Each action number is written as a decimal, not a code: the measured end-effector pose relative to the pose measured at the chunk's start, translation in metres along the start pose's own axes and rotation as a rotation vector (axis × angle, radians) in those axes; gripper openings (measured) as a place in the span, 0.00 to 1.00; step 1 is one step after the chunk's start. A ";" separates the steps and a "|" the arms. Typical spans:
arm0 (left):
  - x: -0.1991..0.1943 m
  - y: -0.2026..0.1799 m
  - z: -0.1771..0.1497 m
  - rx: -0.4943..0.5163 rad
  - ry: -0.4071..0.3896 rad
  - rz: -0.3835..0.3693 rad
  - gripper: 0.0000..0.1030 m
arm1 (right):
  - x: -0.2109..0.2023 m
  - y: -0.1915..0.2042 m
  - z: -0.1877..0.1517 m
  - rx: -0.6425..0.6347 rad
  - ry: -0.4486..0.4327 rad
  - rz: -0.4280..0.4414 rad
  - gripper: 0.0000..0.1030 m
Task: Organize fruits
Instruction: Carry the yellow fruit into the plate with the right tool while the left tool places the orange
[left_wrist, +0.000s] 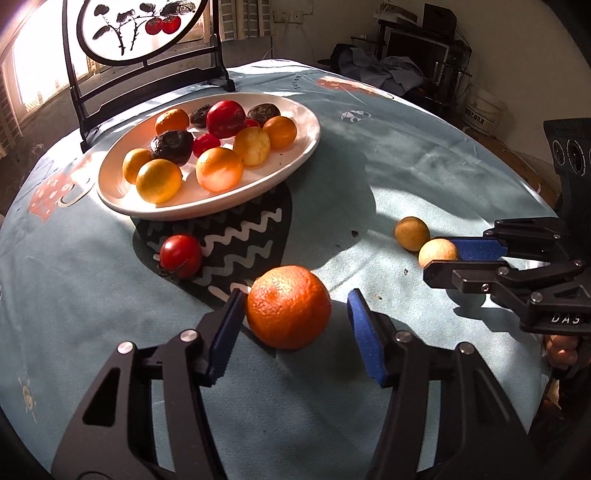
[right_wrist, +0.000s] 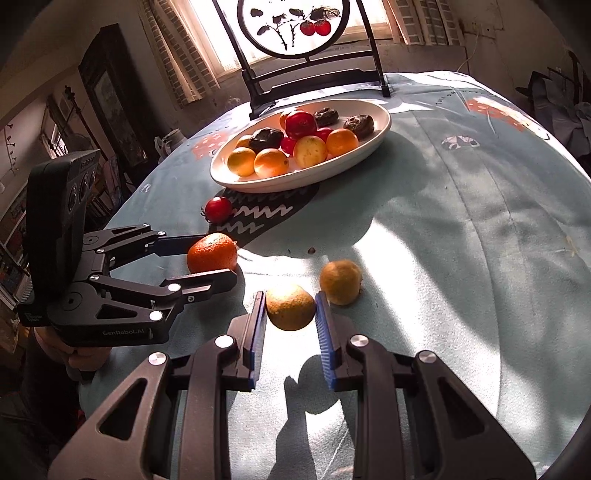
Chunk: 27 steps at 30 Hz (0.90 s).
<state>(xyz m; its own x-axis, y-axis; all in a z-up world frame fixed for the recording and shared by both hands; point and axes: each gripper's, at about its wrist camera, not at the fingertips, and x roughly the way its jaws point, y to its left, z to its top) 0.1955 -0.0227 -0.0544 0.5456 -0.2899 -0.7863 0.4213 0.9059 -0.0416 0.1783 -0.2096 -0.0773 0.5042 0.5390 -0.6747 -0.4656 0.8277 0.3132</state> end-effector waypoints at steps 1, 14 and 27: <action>0.001 0.000 0.000 -0.002 0.002 -0.002 0.56 | -0.001 0.000 0.000 0.000 -0.001 0.000 0.26; 0.001 0.004 0.001 -0.034 0.002 0.009 0.44 | -0.003 -0.001 0.000 0.002 -0.011 0.005 0.26; -0.019 -0.004 0.007 -0.025 -0.085 -0.001 0.44 | -0.008 0.004 0.001 -0.027 -0.028 0.046 0.26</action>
<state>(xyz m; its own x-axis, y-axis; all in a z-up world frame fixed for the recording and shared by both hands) 0.1880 -0.0231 -0.0350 0.6053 -0.3147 -0.7311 0.4041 0.9128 -0.0584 0.1730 -0.2110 -0.0704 0.5019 0.5805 -0.6412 -0.5076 0.7979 0.3251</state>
